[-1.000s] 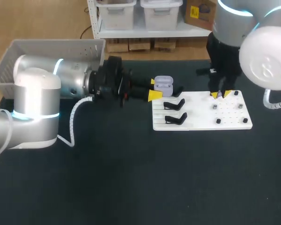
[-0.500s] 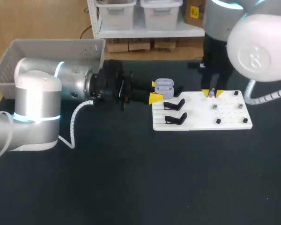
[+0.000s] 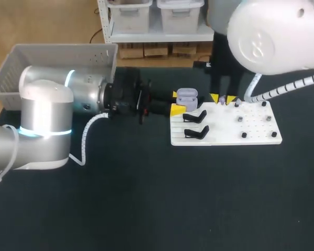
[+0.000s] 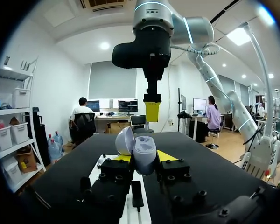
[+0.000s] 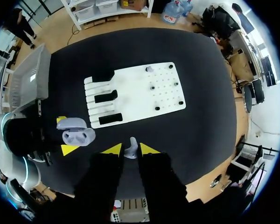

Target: Pick up each earbud case from the left stands, insert the matching earbuds, close the lid, and place the case in the box.

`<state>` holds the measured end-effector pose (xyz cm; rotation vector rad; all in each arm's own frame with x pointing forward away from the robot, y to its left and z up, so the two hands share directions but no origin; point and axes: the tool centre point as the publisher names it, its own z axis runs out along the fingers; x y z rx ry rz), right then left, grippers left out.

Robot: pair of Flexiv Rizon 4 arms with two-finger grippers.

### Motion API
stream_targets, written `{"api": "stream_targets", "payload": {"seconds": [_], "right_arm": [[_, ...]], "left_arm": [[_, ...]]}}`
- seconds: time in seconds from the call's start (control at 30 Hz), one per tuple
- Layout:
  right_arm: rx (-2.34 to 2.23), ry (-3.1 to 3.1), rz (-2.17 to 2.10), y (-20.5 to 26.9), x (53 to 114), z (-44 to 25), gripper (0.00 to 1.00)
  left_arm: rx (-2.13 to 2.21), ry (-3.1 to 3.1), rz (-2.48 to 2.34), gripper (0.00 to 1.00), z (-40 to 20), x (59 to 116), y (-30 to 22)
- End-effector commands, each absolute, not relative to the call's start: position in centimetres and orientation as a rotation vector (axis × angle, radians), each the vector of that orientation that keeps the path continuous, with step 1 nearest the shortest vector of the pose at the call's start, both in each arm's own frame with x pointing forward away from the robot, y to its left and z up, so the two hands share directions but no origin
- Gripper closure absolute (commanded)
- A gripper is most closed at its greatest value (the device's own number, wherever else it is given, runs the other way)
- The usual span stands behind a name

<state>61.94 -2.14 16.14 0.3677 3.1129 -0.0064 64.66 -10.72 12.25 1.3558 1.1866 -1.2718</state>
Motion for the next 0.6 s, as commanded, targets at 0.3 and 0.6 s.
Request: {"api": "stream_targets", "payload": {"seconds": [0.3, 0.6], "right_arm": [[0.368, 3.118, 0.047, -2.26, 61.61, 16.18, 1.00], [0.439, 3.109, 0.074, -1.66, 62.02, 16.34, 1.00]], "left_arm": [[1.346, 1.189, -1.264, 1.00, 12.07, 64.49, -10.82], [1.346, 1.189, -1.264, 1.00, 12.07, 64.49, -10.82]]}}
